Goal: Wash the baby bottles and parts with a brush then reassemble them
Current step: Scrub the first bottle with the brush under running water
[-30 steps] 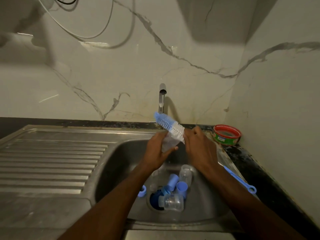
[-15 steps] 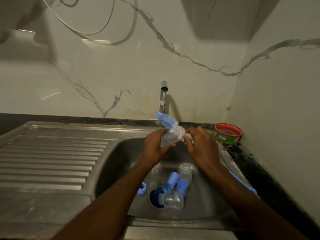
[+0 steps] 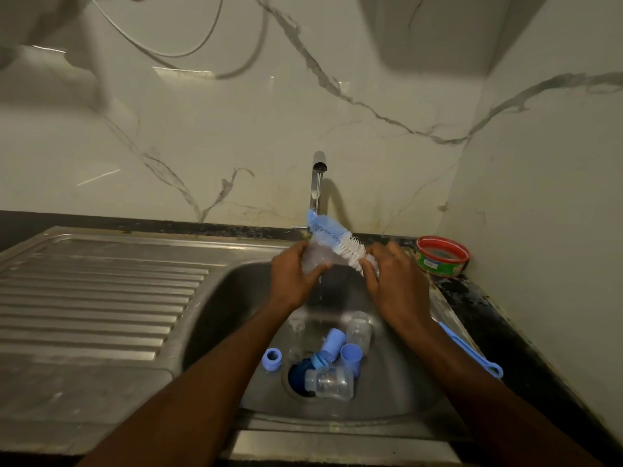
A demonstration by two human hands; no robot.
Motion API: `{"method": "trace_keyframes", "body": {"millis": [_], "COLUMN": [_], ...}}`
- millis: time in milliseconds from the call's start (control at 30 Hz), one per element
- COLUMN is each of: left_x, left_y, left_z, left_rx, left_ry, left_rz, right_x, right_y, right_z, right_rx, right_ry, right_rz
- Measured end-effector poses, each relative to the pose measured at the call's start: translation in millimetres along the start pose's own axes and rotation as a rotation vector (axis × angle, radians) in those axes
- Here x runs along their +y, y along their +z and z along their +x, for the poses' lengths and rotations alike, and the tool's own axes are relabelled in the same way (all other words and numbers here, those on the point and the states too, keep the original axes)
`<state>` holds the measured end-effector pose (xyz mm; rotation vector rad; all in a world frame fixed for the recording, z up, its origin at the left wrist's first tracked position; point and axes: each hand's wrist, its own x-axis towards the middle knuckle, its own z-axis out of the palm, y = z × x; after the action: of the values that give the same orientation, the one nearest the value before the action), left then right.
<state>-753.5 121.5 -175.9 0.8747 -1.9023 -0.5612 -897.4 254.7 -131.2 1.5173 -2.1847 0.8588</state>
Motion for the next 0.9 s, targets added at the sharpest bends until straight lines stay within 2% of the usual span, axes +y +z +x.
{"method": "trace_keyframes", "body": {"millis": [67, 267, 467, 633, 700, 833, 900], "left_x": [-2, 14, -2, 14, 11, -5, -6], "left_y": [-3, 3, -2, 1, 2, 2, 3], "left_z": [1, -11, -1, -11, -9, 1, -1], "left_rx": [0.029, -0.138, 0.063, -0.138, -0.113, 0.030, -0.025], "left_ry": [-0.035, 0.146, -0.046, 0.142, 0.115, -0.061, -0.027], "left_rz": [-0.010, -0.023, -0.009, -0.017, 0.015, 0.033, 0.038], "right_x": [1, -6, 1, 0, 3, 5, 2], "right_y": [1, 4, 3, 4, 4, 3, 5], "right_z": [-2, 7, -2, 8, 8, 0, 0], "right_rx": [-0.017, 0.054, -0.013, 0.020, 0.021, -0.021, -0.027], "right_ry": [-0.002, -0.014, -0.020, 0.009, 0.009, -0.013, -0.022], "right_rz": [0.022, 0.036, 0.031, 0.035, 0.023, 0.017, 0.036]}}
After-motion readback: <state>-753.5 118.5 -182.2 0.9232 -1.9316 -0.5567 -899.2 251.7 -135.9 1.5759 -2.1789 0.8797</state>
